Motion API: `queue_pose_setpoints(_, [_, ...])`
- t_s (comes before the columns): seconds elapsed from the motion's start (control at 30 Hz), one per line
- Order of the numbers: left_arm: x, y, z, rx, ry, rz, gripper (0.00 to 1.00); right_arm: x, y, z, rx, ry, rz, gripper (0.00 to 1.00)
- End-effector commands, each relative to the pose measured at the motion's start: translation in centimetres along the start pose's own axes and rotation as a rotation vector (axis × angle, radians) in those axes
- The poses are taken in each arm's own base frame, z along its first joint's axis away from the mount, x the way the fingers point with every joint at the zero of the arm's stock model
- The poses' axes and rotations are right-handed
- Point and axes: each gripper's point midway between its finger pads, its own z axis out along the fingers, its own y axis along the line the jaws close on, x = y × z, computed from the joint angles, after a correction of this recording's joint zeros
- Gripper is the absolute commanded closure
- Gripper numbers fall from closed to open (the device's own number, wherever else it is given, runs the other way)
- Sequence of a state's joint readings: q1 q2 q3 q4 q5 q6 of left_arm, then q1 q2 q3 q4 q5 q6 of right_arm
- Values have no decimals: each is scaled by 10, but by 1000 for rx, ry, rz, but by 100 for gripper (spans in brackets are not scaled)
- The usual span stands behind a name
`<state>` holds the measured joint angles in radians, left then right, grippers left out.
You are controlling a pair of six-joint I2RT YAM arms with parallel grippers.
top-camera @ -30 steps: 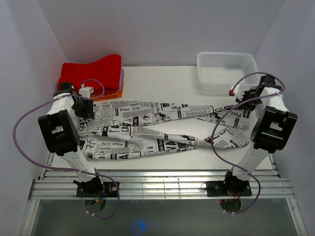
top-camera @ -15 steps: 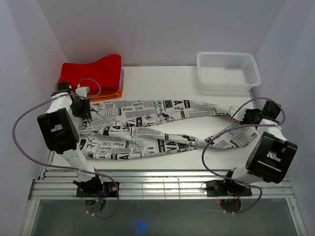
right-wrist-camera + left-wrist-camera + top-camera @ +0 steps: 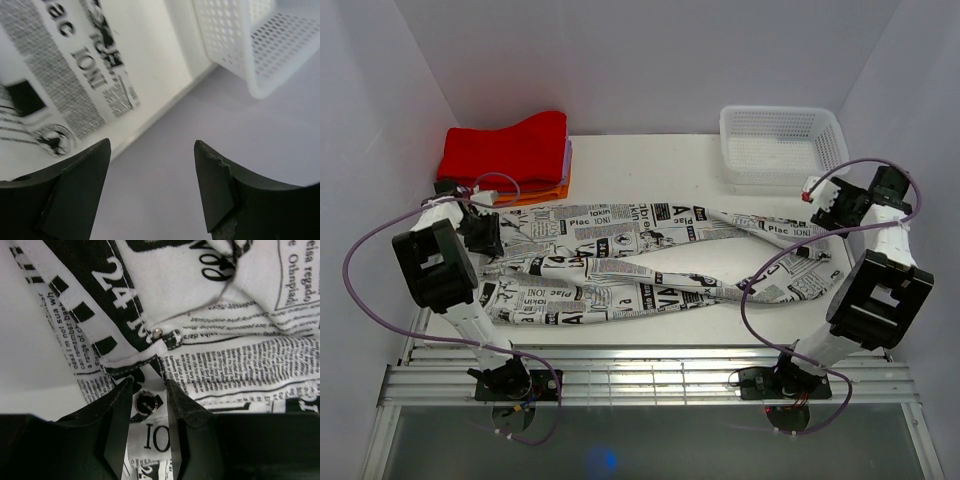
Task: Fold and stack the trousers
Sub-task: Flatten the trousers out
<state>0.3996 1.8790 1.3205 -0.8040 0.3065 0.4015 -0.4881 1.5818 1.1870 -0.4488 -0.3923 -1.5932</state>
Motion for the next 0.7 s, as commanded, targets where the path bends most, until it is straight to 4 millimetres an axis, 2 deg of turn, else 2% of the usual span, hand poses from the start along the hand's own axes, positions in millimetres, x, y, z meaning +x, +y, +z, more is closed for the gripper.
queue_pose_setpoints(0.0, [-1,15,13,-50,13,-4,57,-38,78,11,-299,-51,219,27])
queue_pose_setpoints(0.1, [-13,34,26,-97,32,-11,62,-53,103,23,-372,-37,247,32])
queue_pose_setpoints(0.2, [-34,59,34,-174,26,-11,67,-51,101,43,-347,3,275,34])
queue_pose_setpoints(0.27, [-46,72,36,-211,26,1,70,-51,98,49,-366,16,301,37])
queue_pose_setpoints(0.3, [-49,74,36,-214,24,4,70,-44,100,56,-379,44,319,38])
queue_pose_setpoints(0.33, [-50,74,36,-214,24,11,71,-43,86,58,-353,48,319,39])
queue_pose_setpoints(0.4, [-51,75,35,-214,20,26,70,-35,79,67,-349,53,365,41])
queue_pose_setpoints(0.43, [-51,75,35,-213,20,30,71,-35,63,69,-320,48,376,41])
queue_pose_setpoints(0.5, [-45,74,35,-216,26,39,71,-34,56,74,-317,49,421,44])
queue_pose_setpoints(0.67, [-37,74,35,-225,31,55,70,-45,63,86,-373,6,563,42])
